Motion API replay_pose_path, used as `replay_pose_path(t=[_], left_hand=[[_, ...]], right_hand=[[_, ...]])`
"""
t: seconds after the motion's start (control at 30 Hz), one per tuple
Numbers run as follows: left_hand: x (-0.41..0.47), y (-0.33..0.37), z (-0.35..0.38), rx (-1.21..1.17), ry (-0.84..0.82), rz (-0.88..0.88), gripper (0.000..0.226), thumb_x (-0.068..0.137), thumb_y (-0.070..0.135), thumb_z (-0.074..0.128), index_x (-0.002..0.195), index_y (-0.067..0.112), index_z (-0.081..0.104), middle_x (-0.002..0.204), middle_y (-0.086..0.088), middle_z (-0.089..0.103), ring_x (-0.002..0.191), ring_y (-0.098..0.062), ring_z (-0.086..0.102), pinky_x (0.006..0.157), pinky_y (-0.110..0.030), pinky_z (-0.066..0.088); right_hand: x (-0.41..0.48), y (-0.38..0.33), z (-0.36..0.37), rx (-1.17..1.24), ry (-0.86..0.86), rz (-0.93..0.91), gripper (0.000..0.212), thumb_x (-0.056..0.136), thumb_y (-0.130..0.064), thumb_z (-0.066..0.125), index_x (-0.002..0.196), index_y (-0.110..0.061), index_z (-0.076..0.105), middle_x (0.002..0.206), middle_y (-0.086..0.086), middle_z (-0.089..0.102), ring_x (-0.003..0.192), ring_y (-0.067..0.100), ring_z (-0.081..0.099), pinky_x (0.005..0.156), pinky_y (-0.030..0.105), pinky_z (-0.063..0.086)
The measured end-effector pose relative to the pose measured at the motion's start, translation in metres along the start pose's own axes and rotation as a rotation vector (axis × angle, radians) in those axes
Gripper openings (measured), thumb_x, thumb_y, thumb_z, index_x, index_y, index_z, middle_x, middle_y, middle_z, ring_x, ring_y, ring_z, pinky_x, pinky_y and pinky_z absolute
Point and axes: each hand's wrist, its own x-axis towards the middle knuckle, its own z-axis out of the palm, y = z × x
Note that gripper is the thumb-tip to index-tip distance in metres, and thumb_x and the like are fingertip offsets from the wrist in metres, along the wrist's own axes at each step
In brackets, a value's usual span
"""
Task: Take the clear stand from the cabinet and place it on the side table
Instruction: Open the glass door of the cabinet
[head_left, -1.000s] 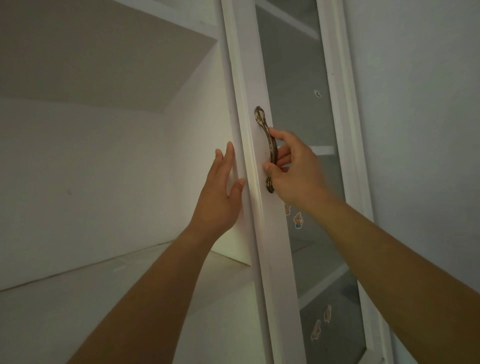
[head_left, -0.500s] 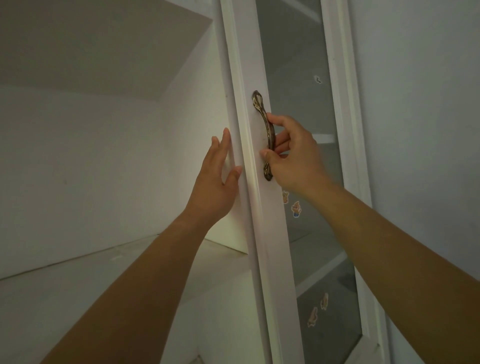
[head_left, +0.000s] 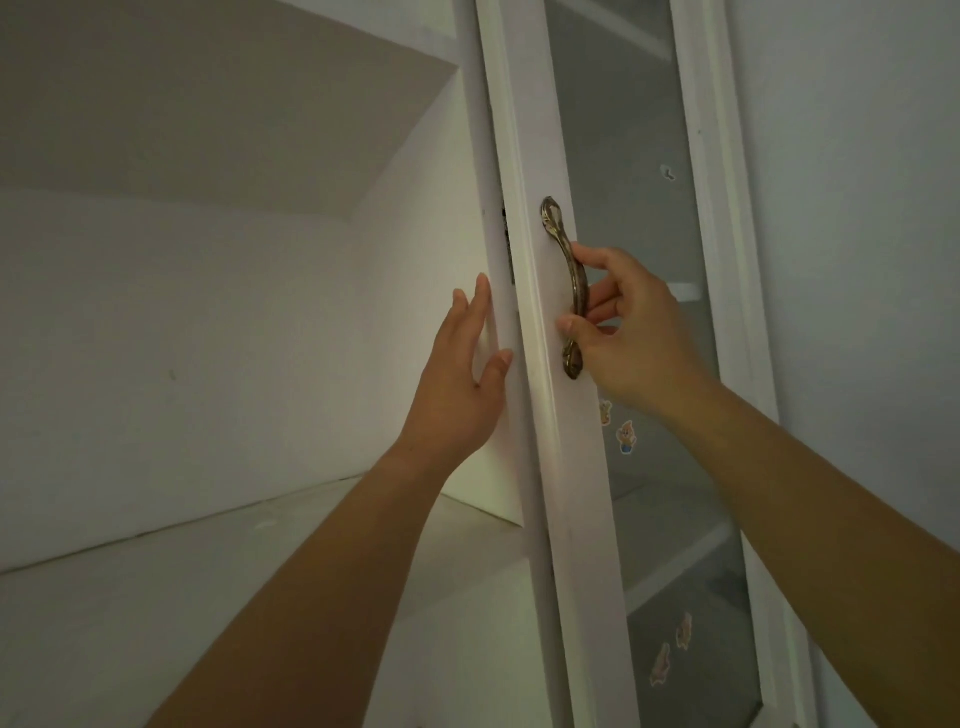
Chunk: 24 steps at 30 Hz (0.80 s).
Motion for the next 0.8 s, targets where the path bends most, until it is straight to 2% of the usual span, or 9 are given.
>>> replay_pose_path(t=[0.27,0.47,0.63,0.8], left_hand=[[0.001,0.002,0.000,0.048,-0.005,-0.016,0.063,0.096,0.027,0.041,0.144,0.036,0.002,0.157,0.007,0.003,0.142,-0.007,0.001,0.111,-0.027,0.009],[0.002,0.000,0.001,0.059,-0.002,-0.012,0.062,0.096,0.028,0.040,0.143,0.038,0.001,0.157,0.008,0.002,0.143,-0.008,0.001,0.109,-0.025,0.008],[0.001,0.001,0.001,0.032,-0.001,-0.006,0.064,0.096,0.024,0.042,0.144,0.037,0.002,0.157,0.008,0.004,0.142,-0.004,0.000,0.109,-0.022,0.007],[0.001,0.004,0.000,0.004,0.005,-0.036,0.064,0.096,0.022,0.043,0.144,0.036,0.004,0.157,0.007,0.006,0.142,-0.005,0.001,0.112,-0.026,0.009]], right_hand=[[0.000,-0.002,-0.001,0.012,0.004,0.016,0.054,0.081,-0.004,0.066,0.126,-0.025,0.046,0.077,-0.007,0.048,0.067,0.005,0.052,0.060,0.002,0.045],[0.002,0.002,0.002,0.039,0.011,0.012,0.054,0.080,-0.006,0.066,0.126,-0.027,0.046,0.079,-0.006,0.050,0.073,0.008,0.054,0.066,0.014,0.048],[0.000,-0.001,-0.011,0.030,-0.002,-0.002,0.054,0.080,-0.005,0.067,0.125,-0.026,0.046,0.079,-0.004,0.050,0.072,0.009,0.054,0.067,0.013,0.048],[-0.001,-0.003,-0.015,0.012,-0.033,-0.001,0.054,0.080,-0.008,0.067,0.125,-0.027,0.045,0.079,-0.006,0.051,0.072,0.008,0.055,0.063,0.011,0.048]])
